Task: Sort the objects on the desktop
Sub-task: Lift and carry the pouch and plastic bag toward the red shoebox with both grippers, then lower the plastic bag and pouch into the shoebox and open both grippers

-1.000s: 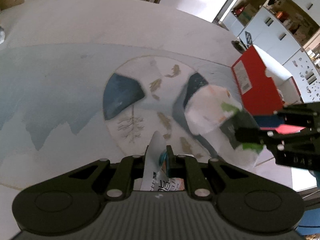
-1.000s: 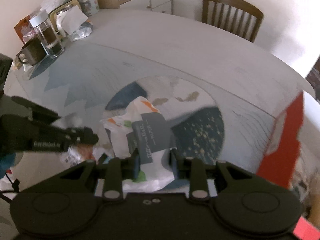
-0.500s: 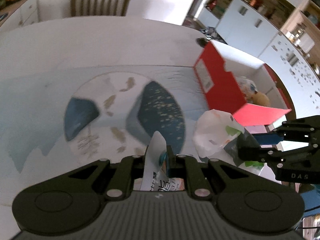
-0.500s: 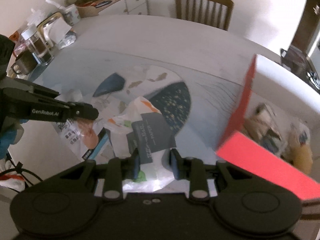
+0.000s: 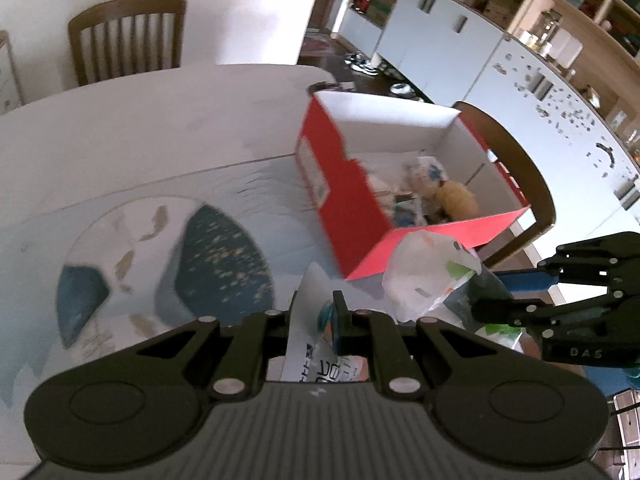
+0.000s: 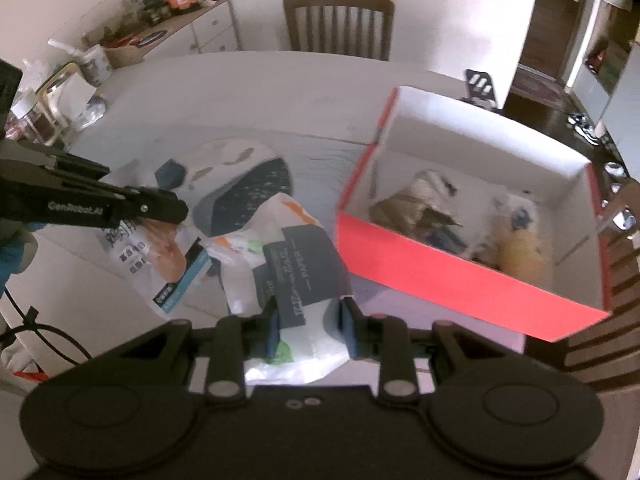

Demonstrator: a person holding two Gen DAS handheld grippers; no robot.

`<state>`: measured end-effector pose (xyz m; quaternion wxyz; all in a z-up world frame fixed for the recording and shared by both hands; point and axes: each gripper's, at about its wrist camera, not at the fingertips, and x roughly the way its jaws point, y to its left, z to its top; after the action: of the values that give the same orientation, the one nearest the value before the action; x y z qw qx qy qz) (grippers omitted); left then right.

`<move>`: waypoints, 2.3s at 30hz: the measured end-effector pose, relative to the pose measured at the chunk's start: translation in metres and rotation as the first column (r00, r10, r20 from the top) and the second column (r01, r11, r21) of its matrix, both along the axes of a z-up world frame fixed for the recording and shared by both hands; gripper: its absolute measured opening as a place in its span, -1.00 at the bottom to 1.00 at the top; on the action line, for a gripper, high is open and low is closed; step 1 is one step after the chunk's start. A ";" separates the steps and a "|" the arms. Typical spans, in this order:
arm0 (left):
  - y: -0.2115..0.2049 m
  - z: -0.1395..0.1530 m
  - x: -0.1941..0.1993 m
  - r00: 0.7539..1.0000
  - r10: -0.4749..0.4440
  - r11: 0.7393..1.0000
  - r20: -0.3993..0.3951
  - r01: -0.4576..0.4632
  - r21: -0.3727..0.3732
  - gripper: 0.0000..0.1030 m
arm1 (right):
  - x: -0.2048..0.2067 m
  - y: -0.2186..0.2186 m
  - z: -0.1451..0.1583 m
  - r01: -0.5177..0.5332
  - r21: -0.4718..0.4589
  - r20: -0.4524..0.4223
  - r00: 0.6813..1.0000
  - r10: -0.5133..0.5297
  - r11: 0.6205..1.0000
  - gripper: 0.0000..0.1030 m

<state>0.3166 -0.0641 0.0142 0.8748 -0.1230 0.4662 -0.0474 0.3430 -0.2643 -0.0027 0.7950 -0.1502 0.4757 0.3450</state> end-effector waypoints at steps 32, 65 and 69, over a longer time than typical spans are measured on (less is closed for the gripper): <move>-0.118 0.034 0.142 0.989 -0.128 0.990 0.074 0.122 0.074 -0.78 | 0.109 -0.112 0.020 0.161 0.017 0.113 0.980 -0.161 0.987 -0.41; -0.115 -0.055 0.227 0.984 -0.109 0.991 -0.138 0.118 0.057 -0.78 | 0.218 -0.051 -0.052 0.200 -0.088 0.045 0.980 -0.196 0.976 -0.40; -0.115 -0.064 0.230 0.982 -0.105 0.990 -0.159 0.118 0.076 -0.78 | 0.224 -0.045 -0.058 0.197 -0.106 0.036 0.980 -0.194 0.975 -0.39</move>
<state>0.5465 -0.1787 -0.0503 0.8363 -0.0628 0.5405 -0.0669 0.5671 -0.3093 -0.0604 0.8218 -0.1501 0.4961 0.2368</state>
